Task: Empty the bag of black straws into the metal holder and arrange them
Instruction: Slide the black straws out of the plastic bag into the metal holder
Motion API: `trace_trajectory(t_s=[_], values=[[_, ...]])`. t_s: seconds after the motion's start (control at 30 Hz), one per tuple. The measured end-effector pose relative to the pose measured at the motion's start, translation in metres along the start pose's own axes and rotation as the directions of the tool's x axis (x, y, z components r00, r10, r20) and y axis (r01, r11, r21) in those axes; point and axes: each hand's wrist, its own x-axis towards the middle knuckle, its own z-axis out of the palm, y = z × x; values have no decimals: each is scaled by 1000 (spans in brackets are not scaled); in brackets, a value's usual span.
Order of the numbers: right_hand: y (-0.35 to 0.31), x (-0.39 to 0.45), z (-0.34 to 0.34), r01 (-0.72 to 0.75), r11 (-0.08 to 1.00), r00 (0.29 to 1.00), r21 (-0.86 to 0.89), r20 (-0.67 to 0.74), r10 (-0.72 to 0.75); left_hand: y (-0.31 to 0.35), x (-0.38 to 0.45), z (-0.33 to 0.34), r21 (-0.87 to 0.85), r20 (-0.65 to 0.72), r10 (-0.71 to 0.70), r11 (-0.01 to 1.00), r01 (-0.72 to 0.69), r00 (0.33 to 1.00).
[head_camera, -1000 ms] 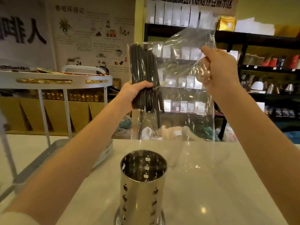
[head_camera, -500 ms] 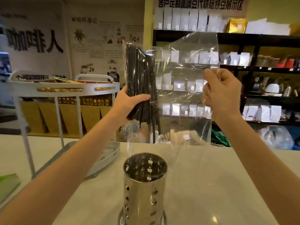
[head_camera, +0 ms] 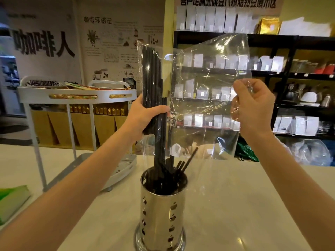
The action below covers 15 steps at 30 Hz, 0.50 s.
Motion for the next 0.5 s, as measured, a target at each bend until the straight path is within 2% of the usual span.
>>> trace_trajectory(t_s=[0.23, 0.37, 0.5], values=[[-1, 2, -1, 43, 998, 999, -37, -12, -44, 2, -7, 0, -48, -20, 41, 998, -42, 999], [3, 5, -2, 99, 986, 994, -131, -30, -104, 4, -12, -1, -83, -5, 82, 993, -82, 997], [11, 7, -4, 65, 989, 996, -134, -56, -74, 4, -14, -3, -105, 11, 102, 989, -100, 995]])
